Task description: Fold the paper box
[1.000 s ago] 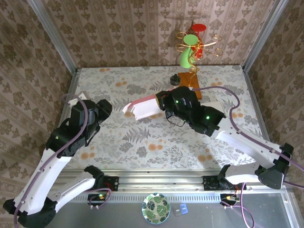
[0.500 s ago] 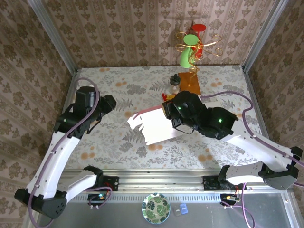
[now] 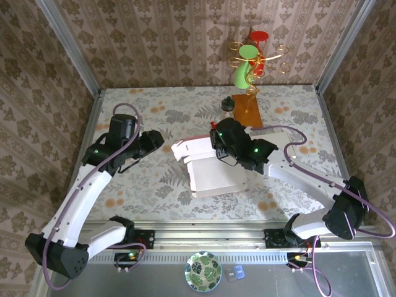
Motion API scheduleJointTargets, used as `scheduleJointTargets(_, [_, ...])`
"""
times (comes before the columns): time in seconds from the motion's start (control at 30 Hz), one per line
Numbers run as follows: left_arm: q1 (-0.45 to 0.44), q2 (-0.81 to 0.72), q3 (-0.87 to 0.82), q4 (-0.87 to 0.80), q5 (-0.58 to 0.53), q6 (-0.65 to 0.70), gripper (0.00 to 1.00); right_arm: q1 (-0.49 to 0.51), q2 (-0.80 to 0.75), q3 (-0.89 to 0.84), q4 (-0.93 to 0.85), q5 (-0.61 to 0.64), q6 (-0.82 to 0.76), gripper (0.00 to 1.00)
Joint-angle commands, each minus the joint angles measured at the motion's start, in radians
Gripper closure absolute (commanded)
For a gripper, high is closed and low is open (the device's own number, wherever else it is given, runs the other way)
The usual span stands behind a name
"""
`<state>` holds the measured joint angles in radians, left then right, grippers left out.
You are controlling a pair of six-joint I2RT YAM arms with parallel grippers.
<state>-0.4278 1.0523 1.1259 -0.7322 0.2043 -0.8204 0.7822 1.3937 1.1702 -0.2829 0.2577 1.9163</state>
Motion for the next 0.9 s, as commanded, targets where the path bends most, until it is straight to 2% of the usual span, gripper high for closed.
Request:
scheduleJointTargets(0.0, [-0.022, 0.04, 0.044, 0.03, 0.058, -0.088, 0.55, -0.009, 0.036, -0.016, 0.059, -0.012, -0.002, 1.0])
scheduleJointTargets(0.2, [-0.08, 0.077, 0.009, 0.142, 0.067, -0.229, 0.53, -0.011, 0.052, -0.027, 0.082, -0.021, 0.003, 1.0])
scheduleJointTargets(0.77, [-0.129, 0.158, 0.001, 0.174, 0.118, -0.341, 0.55, -0.021, 0.054, -0.076, 0.137, -0.039, 0.019, 1.0])
scheduleJointTargets(0.87, [-0.133, 0.16, -0.031, 0.225, 0.124, -0.362, 0.56, -0.021, 0.054, -0.079, 0.148, -0.045, 0.02, 1.0])
